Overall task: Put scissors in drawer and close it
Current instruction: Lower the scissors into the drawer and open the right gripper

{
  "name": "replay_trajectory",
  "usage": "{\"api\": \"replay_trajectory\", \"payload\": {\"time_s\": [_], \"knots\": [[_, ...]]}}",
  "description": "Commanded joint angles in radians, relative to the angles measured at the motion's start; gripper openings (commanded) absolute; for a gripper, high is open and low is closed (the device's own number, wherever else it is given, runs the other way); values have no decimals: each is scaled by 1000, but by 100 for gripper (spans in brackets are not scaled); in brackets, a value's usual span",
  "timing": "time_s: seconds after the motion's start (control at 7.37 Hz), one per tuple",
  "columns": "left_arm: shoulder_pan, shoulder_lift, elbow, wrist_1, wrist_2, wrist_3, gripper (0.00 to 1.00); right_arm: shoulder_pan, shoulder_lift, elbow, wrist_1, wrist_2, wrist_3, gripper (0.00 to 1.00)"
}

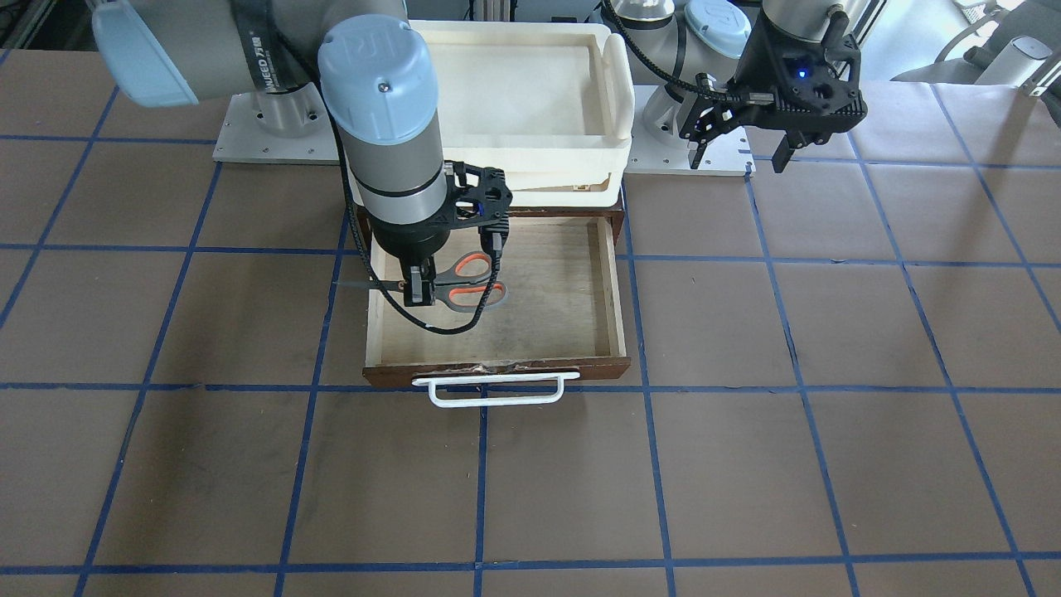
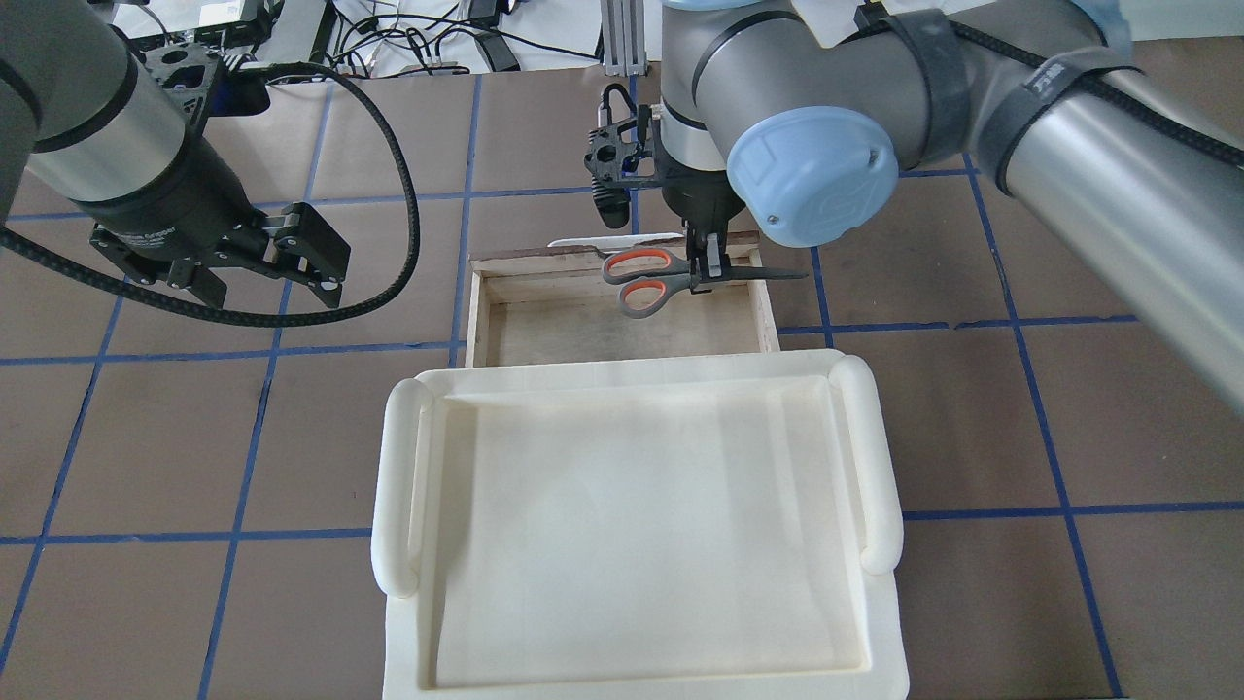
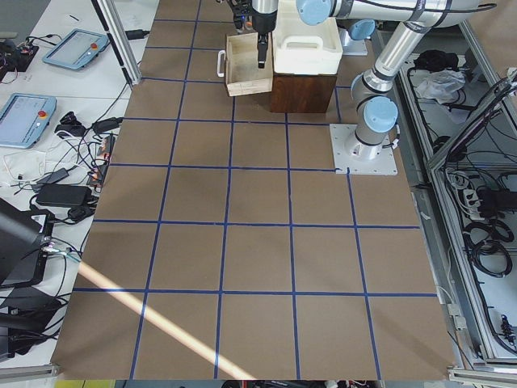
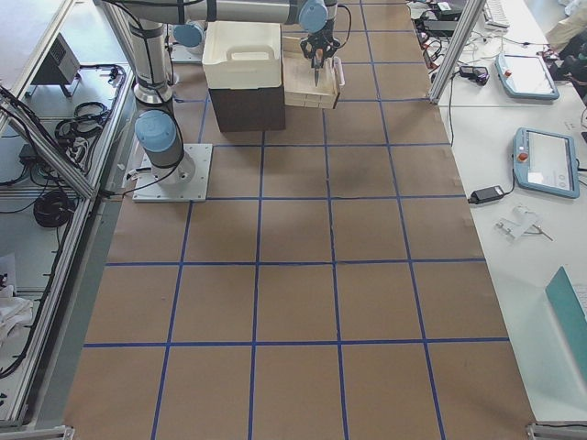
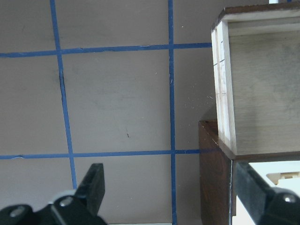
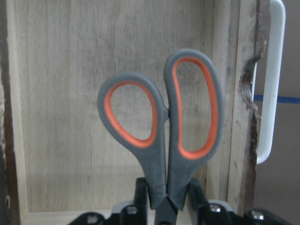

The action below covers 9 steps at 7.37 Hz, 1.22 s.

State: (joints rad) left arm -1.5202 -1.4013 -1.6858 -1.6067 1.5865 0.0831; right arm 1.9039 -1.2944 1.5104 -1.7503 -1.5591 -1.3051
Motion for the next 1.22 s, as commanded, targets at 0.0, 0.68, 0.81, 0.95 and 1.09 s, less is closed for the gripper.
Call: {"api": "replay_trajectory", "payload": {"time_s": [0.0, 0.68, 0.81, 0.95, 1.09], "knots": [[0, 2, 0, -2, 1, 6, 100, 87, 67, -15, -75, -1, 79, 0], [0, -1, 2, -1, 1, 7, 100, 138, 116, -15, -137, -2, 147, 0], [0, -1, 2, 1, 1, 7, 100, 138, 118, -15, -137, -2, 147, 0], [0, 1, 2, -1, 1, 9, 100, 136, 118, -13, -137, -2, 148, 0], [0, -1, 2, -1, 1, 9, 100, 136, 118, -13, -137, -25, 148, 0]]}}
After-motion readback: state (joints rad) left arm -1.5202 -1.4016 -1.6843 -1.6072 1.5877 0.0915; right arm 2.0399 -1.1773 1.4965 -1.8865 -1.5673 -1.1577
